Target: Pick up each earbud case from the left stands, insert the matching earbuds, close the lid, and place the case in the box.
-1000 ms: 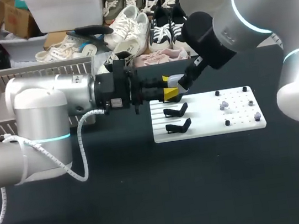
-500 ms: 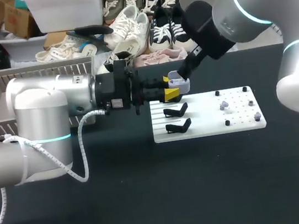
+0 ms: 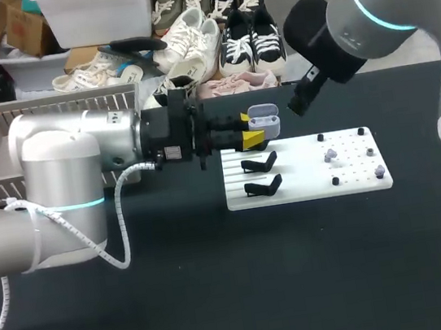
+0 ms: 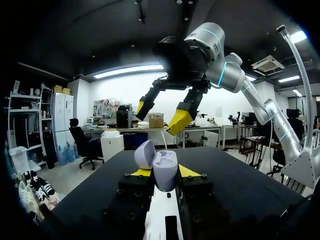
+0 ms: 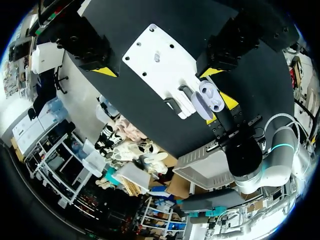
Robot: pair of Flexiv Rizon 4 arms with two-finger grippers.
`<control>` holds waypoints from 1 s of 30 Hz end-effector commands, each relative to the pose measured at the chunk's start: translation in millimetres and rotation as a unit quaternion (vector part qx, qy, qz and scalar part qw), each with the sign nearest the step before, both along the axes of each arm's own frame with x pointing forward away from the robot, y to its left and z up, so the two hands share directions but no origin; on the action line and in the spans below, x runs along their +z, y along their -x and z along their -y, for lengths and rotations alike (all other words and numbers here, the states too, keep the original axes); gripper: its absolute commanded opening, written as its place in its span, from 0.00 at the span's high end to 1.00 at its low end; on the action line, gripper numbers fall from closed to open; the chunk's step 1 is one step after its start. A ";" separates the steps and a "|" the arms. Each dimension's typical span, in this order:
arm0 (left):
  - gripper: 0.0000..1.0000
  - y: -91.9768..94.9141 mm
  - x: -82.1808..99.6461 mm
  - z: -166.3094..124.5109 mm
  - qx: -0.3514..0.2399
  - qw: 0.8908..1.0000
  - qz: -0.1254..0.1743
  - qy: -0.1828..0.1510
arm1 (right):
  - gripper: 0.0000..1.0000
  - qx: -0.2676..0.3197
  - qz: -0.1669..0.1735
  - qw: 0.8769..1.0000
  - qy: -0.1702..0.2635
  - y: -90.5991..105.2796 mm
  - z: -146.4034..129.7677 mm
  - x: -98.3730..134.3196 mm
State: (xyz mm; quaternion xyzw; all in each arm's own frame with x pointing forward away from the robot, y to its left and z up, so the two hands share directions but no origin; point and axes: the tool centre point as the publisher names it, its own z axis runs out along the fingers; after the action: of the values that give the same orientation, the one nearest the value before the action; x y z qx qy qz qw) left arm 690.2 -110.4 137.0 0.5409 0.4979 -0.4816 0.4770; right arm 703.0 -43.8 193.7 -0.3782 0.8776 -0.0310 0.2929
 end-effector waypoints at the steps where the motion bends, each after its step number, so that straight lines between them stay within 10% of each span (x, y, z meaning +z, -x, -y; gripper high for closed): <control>1: 1.00 0.5 -1.0 -0.5 0.003 1.000 0.002 0.004 | 0.00 -0.048 0.049 0.996 0.061 19.0 16.1 -4.4; 30: 1.00 -1.1 -0.4 -5.9 0.011 1.000 0.004 0.009 | 0.00 -0.223 -0.108 0.968 0.049 55.0 91.8 -89.0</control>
State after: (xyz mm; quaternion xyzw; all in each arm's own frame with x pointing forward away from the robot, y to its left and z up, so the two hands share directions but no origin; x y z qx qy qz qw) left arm 692.7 -104.2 136.7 0.5344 0.4962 -0.4804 0.4872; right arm 646.5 -136.6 107.8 -0.1911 0.9619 -0.0997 0.1680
